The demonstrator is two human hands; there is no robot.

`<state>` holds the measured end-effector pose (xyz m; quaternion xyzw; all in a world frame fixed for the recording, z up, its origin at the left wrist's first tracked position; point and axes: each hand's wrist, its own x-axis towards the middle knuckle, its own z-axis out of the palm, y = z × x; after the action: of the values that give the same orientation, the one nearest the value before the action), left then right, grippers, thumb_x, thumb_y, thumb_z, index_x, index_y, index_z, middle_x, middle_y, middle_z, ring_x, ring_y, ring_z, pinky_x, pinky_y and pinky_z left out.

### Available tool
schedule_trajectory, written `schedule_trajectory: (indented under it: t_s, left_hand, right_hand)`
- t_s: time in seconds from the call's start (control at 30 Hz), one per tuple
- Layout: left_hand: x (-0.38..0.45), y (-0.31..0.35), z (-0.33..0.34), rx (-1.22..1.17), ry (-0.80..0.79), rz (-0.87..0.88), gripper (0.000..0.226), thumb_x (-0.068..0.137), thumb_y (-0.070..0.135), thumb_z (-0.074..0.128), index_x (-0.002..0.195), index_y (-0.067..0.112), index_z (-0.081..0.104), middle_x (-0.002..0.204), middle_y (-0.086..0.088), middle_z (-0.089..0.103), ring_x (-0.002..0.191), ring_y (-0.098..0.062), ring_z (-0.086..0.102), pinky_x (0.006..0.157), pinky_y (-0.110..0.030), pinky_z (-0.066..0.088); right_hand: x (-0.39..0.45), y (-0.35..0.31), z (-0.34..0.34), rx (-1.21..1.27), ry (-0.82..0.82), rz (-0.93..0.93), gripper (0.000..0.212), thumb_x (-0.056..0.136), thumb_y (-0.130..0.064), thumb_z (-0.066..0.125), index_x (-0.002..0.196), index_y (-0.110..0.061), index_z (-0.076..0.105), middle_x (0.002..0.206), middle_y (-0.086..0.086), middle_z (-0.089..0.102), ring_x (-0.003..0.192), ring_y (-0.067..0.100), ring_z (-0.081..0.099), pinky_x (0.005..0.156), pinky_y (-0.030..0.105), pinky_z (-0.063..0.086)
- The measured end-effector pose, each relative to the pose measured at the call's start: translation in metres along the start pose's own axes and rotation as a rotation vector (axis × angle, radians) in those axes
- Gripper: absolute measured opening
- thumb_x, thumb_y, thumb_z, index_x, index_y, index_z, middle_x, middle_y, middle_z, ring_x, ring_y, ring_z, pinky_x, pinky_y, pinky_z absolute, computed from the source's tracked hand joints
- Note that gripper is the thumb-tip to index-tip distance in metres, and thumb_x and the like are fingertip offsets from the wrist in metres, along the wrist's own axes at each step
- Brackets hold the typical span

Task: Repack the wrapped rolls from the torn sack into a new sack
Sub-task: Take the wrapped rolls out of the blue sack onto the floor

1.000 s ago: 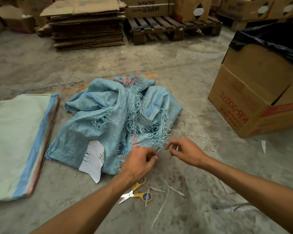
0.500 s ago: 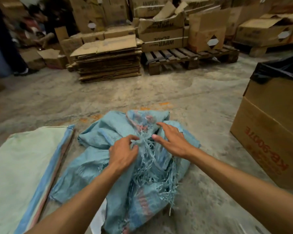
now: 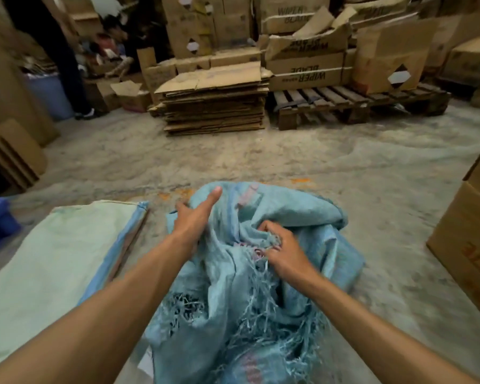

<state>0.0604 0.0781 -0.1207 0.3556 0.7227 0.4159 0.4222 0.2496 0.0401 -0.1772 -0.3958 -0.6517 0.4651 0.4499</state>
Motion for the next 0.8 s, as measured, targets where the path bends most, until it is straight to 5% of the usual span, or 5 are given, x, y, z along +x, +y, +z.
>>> schedule_trajectory:
  t_s: [0.23,0.37,0.5,0.63,0.8]
  left_hand:
    - [-0.018,0.006,-0.004,-0.174,0.050,0.054,0.020,0.077,0.011,0.059,0.092,0.006,0.070,0.102,-0.024,0.071,0.088,-0.037,0.069,0.081,-0.055,0.056]
    - [-0.057,0.019,-0.001,-0.191,0.017,0.200,0.031,0.085,-0.003,0.040,0.079,0.015,0.065,0.098,-0.022,0.068,0.084,-0.035,0.064,0.079,-0.049,0.053]
    - [-0.080,0.020,-0.010,-0.219,-0.135,0.342,0.030,0.101,0.018,0.040,0.104,0.024,0.070,0.108,-0.006,0.072,0.099,-0.026,0.067,0.093,-0.045,0.053]
    - [-0.093,0.004,-0.023,-0.252,-0.340,0.319,0.032,0.097,0.050,0.047,0.115,0.031,0.066,0.116,0.003,0.070,0.103,-0.014,0.067,0.091,-0.036,0.053]
    - [-0.093,-0.015,-0.043,0.173,-0.572,0.426,0.015,0.097,0.024,0.056,0.084,0.024,0.064,0.076,0.026,0.070,0.075,0.007,0.066,0.076,-0.015,0.051]
  right_hand:
    - [-0.063,-0.076,-0.051,-0.395,-0.739,0.171,0.041,0.087,-0.053,0.066,0.113,-0.021,0.067,0.106,-0.014,0.067,0.094,0.003,0.064,0.082,0.022,0.051]
    - [-0.054,-0.103,-0.086,-0.457,0.190,0.026,0.079,0.077,-0.079,0.051,0.049,-0.005,0.052,0.044,0.002,0.049,0.043,0.011,0.044,0.049,0.031,0.042]
    - [-0.017,-0.110,-0.117,-0.359,0.821,-0.179,0.055,0.079,-0.064,0.064,0.073,-0.010,0.059,0.065,0.002,0.058,0.061,0.014,0.053,0.068,0.046,0.054]
    - [0.007,-0.104,-0.120,-0.299,0.140,0.077,0.103,0.068,-0.050,0.084,0.150,-0.031,0.025,0.149,0.005,0.038,0.135,0.020,0.039,0.112,0.042,0.037]
    - [0.013,-0.079,-0.094,-0.343,-0.060,-0.050,0.061,0.076,-0.036,0.083,0.130,-0.031,0.054,0.102,-0.006,0.064,0.094,0.004,0.061,0.087,0.029,0.047]
